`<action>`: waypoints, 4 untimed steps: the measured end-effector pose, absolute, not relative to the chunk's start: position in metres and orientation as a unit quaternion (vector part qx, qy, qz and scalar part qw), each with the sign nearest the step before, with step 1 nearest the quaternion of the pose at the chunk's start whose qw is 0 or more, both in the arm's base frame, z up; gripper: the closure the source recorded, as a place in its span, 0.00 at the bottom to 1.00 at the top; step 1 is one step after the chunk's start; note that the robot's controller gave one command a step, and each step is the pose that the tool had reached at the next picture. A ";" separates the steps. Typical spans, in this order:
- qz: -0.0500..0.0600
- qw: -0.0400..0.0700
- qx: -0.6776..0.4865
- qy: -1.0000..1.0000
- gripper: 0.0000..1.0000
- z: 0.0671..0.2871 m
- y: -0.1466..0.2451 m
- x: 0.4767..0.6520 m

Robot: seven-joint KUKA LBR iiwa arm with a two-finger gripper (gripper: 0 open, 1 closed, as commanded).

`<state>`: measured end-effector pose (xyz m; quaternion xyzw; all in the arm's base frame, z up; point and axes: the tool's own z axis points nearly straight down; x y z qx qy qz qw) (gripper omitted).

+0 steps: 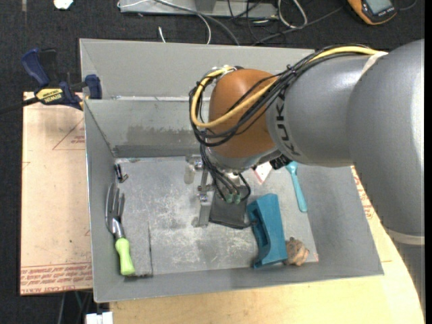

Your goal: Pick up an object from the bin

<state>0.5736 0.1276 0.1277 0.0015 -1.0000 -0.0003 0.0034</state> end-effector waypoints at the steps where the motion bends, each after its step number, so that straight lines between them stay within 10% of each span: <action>1: -0.001 0.000 0.000 -1.000 0.00 0.132 0.127 0.575; 3: -0.003 -0.003 0.083 -0.997 0.00 0.069 0.047 0.580; 4: -0.002 0.001 0.022 -1.000 1.00 0.070 -0.005 0.573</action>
Offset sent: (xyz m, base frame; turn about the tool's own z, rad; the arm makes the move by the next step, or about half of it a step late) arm 0.0220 -0.0746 -0.0577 -0.0957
